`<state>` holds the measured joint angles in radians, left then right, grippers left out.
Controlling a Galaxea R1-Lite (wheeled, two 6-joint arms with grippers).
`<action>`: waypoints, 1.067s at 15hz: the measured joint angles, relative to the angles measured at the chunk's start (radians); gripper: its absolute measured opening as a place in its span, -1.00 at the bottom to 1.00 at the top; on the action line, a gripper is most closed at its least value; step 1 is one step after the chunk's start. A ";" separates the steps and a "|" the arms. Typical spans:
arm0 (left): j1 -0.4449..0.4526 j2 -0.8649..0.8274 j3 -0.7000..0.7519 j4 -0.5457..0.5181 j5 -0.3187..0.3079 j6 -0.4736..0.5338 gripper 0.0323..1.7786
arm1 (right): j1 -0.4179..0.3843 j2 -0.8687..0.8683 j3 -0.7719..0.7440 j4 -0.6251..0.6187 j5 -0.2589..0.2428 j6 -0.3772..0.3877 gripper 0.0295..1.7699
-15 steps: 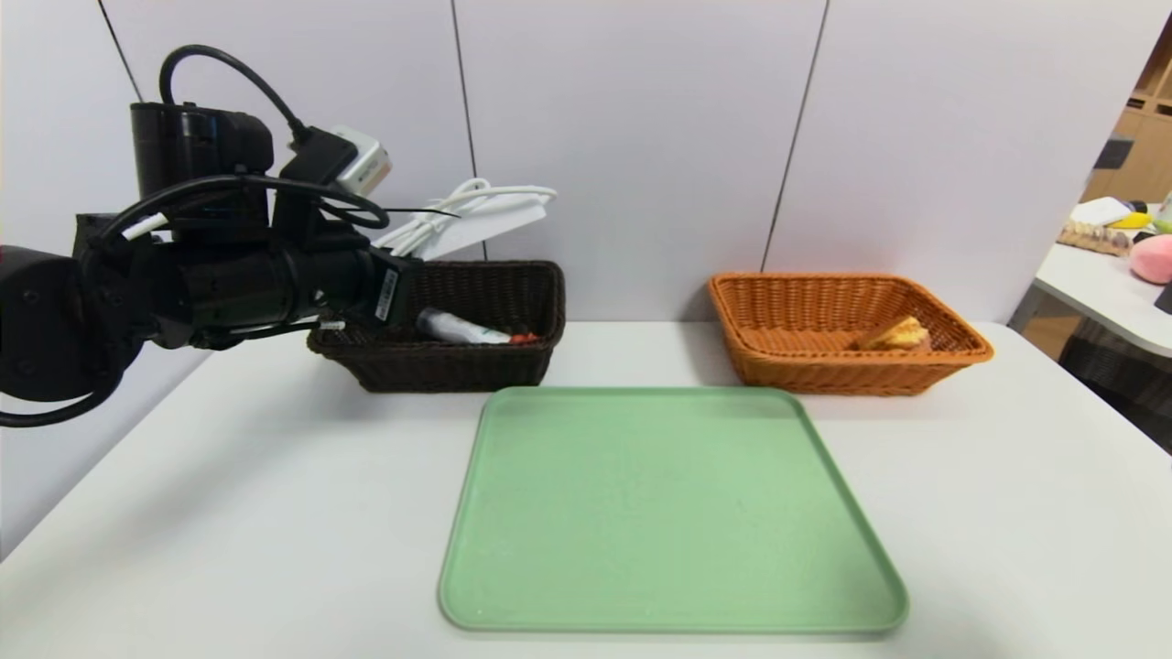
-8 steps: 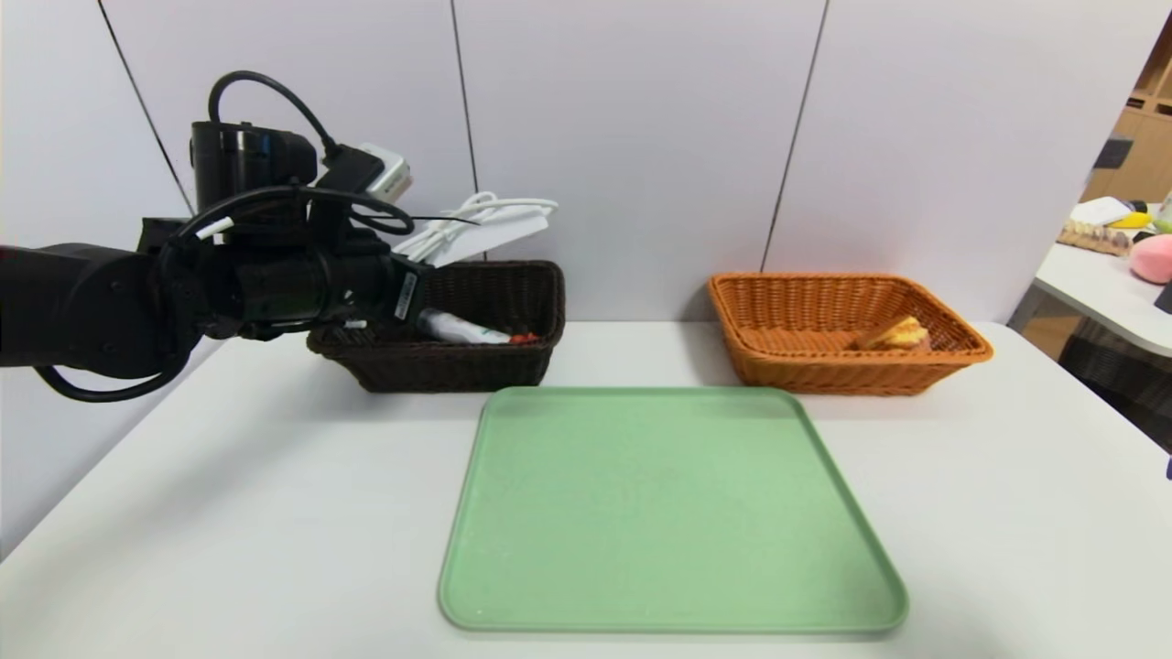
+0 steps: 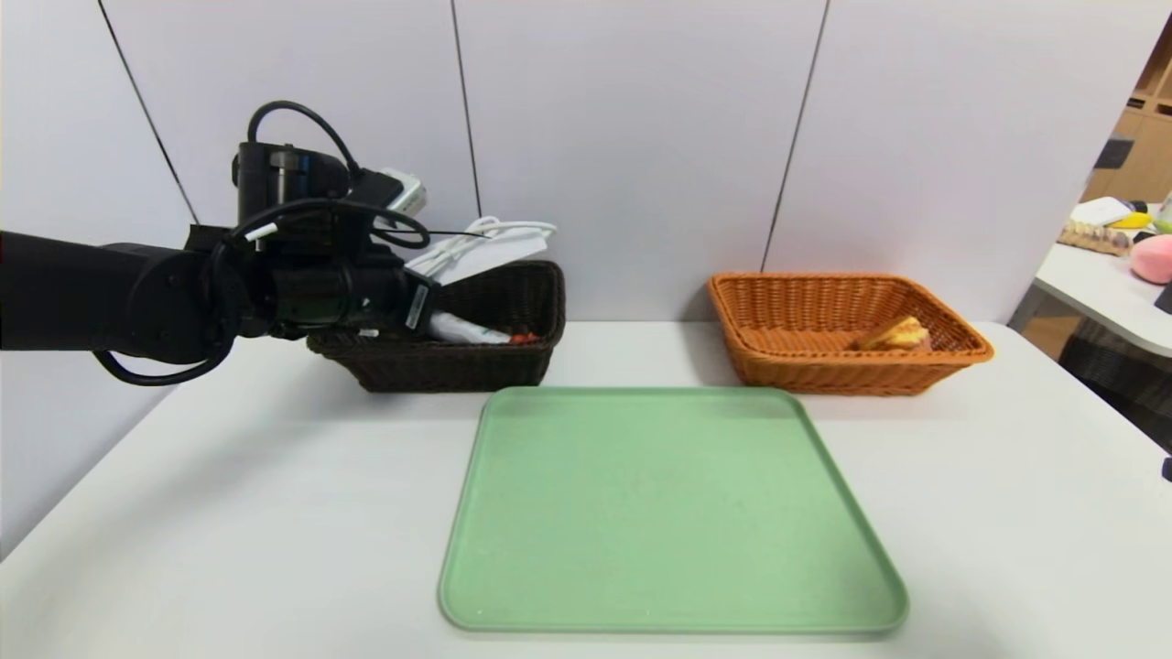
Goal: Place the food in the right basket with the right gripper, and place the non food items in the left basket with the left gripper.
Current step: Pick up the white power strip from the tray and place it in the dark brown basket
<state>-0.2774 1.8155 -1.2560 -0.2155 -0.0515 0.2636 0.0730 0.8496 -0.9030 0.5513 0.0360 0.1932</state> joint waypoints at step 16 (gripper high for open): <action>0.000 0.058 -0.014 -0.002 0.003 -0.001 0.06 | -0.009 0.020 0.006 -0.005 0.001 0.000 0.92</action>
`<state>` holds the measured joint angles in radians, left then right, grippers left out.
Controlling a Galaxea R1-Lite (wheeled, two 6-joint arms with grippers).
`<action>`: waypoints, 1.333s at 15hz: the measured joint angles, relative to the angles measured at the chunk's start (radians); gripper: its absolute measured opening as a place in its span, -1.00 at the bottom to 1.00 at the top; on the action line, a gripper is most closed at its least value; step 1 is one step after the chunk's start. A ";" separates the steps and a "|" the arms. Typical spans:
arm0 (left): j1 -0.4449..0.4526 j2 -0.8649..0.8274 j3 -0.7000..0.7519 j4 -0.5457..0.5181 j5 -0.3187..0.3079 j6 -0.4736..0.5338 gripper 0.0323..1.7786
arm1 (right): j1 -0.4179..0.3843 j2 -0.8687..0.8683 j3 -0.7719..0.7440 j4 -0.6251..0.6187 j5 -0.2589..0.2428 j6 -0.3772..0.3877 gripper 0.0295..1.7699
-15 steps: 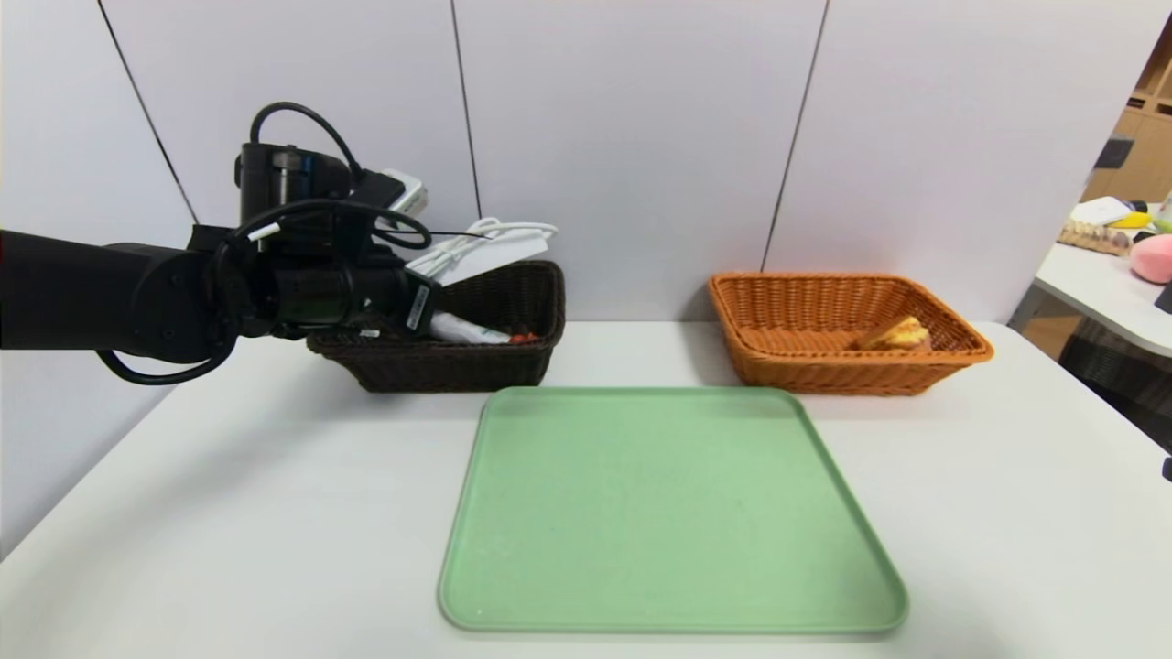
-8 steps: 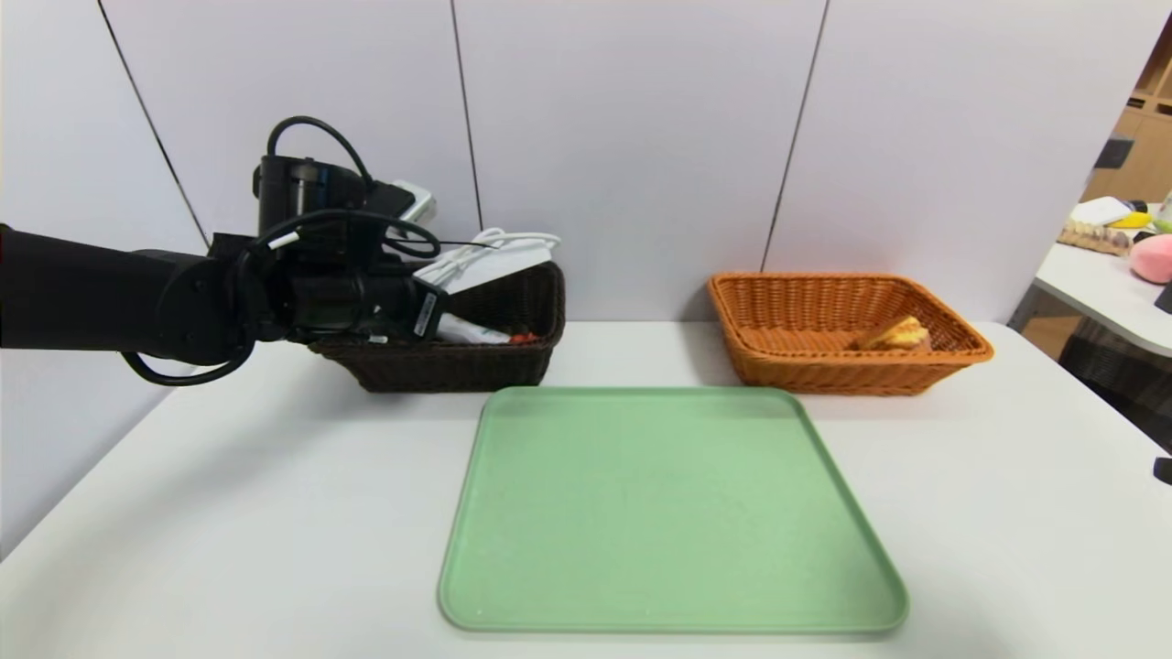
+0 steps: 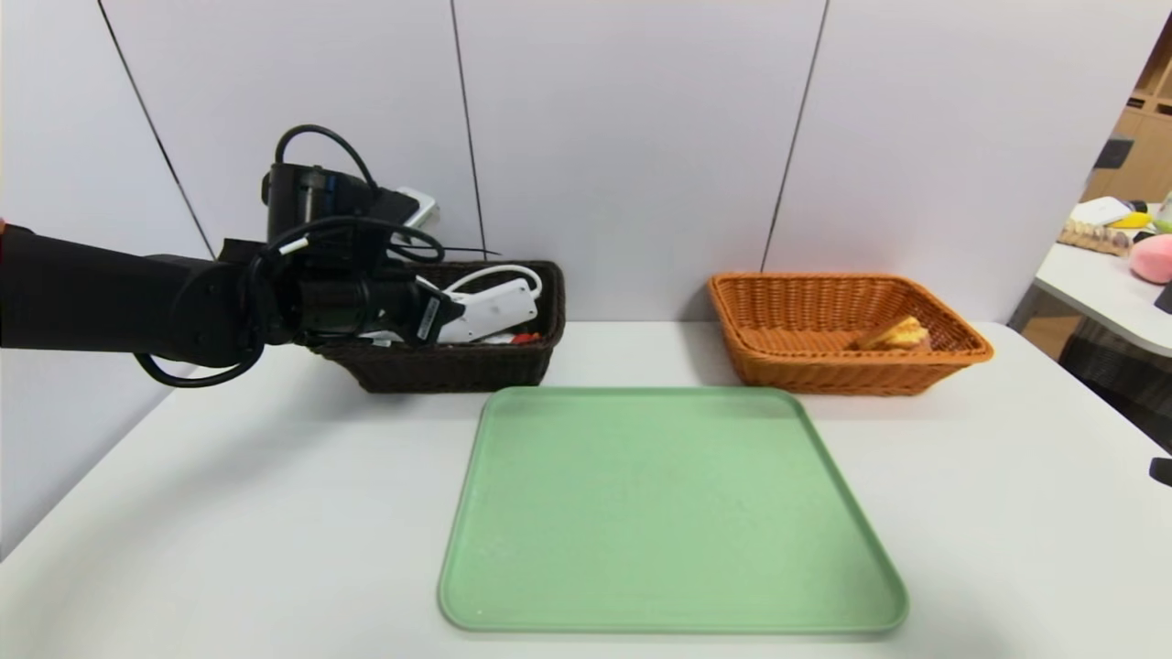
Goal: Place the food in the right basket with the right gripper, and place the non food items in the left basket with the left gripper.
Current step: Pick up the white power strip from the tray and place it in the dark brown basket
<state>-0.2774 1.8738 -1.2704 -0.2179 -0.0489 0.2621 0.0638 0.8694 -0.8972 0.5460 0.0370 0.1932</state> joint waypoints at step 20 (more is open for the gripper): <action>-0.023 -0.428 -0.215 0.811 0.017 -0.106 0.85 | 0.000 0.005 0.012 -0.089 -0.010 -0.007 0.92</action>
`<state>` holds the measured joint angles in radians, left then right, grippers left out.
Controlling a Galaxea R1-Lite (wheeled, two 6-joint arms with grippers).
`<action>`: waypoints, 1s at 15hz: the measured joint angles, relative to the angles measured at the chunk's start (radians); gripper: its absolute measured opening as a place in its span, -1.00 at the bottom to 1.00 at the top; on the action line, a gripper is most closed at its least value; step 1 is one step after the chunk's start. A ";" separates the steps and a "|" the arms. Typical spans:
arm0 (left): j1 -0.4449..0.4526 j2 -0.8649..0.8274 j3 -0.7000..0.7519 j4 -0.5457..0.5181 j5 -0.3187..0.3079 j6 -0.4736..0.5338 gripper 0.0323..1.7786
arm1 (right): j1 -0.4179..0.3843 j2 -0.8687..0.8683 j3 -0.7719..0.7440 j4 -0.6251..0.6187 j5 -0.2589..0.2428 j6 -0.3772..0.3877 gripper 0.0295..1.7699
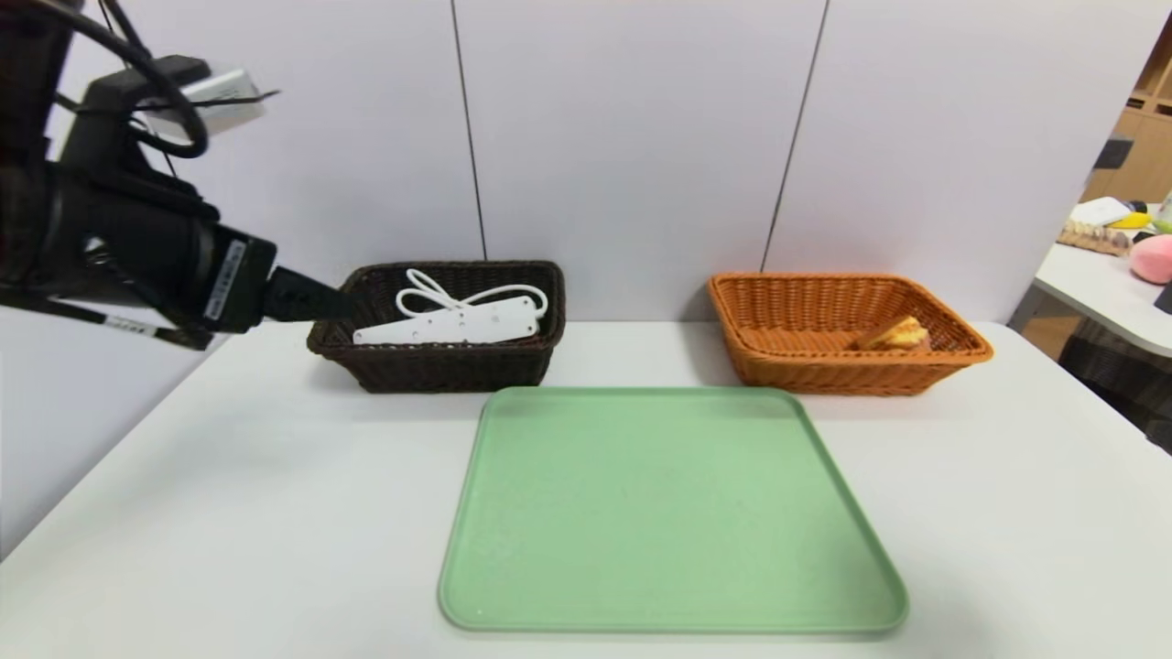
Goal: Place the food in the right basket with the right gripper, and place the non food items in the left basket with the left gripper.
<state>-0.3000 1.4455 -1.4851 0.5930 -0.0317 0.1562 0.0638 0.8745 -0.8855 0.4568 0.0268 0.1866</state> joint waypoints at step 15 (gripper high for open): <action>0.132 -0.769 0.506 0.225 0.282 -0.161 0.90 | 0.016 -0.112 0.064 0.271 0.074 -0.222 0.92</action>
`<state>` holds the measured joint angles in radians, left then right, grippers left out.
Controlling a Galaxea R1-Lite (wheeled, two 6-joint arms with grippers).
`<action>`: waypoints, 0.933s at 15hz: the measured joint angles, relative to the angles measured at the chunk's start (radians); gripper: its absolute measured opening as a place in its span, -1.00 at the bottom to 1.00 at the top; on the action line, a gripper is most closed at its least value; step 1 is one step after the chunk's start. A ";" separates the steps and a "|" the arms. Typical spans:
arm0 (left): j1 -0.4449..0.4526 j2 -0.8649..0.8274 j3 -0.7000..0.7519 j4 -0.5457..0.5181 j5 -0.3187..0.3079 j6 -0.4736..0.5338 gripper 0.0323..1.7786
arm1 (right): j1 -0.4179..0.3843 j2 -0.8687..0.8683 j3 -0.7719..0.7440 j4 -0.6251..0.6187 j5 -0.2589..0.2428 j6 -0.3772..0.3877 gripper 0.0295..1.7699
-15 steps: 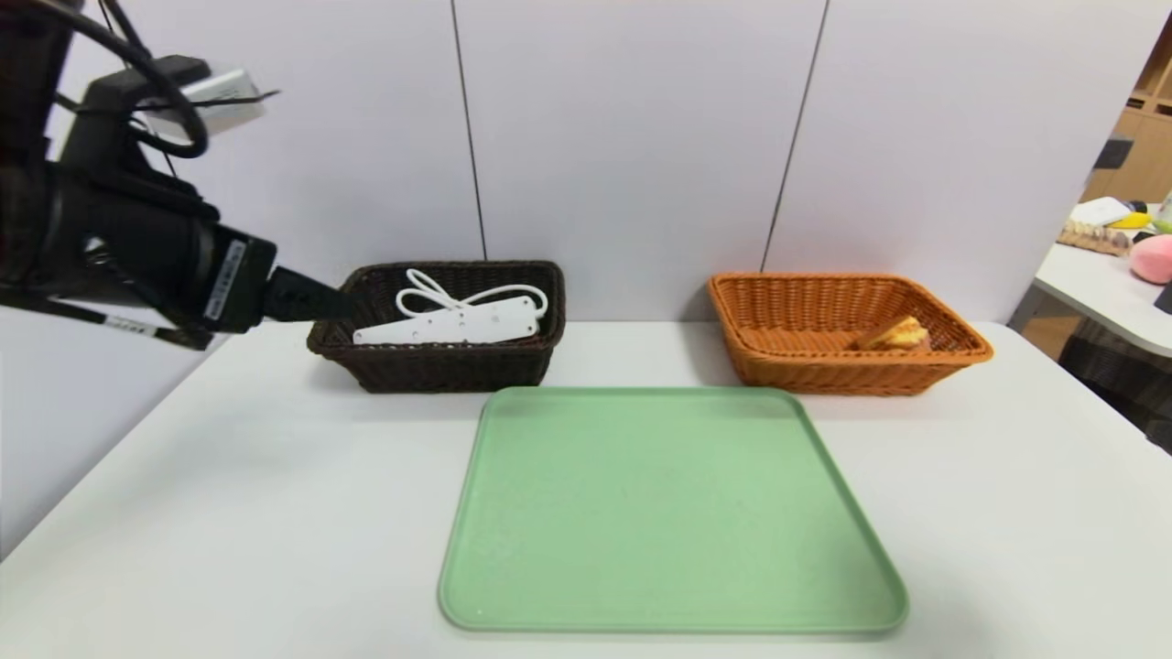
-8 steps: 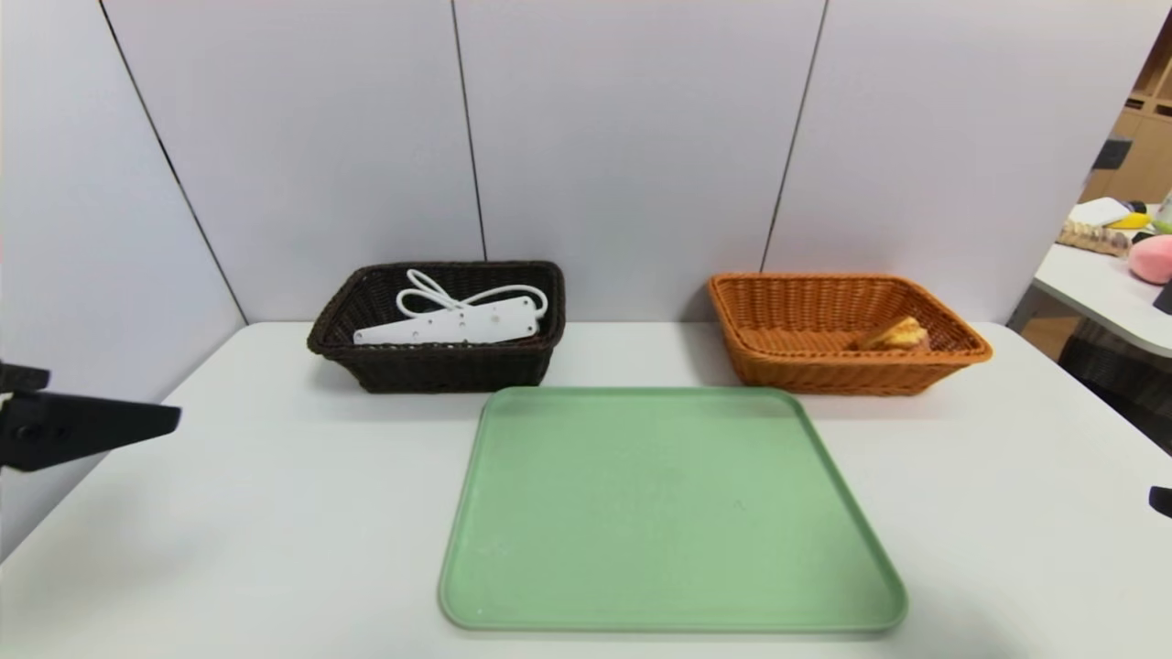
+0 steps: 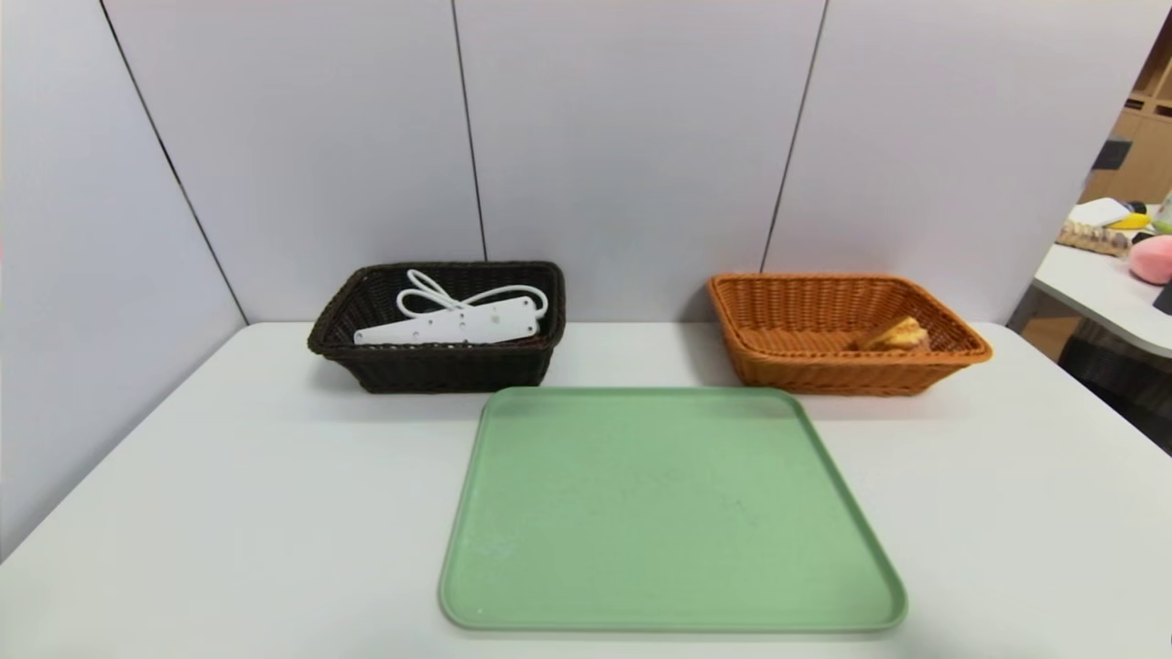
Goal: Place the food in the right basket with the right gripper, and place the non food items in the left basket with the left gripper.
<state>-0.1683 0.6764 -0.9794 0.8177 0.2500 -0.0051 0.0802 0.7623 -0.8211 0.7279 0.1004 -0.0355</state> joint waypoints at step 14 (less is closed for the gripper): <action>0.092 -0.399 0.389 -0.240 -0.103 0.081 0.90 | -0.092 -0.620 0.262 -0.129 -0.011 -0.003 0.92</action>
<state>-0.0764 0.2770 -0.5902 0.5777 0.1472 0.0755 -0.0115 0.1428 -0.5594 0.5989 0.0889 -0.0383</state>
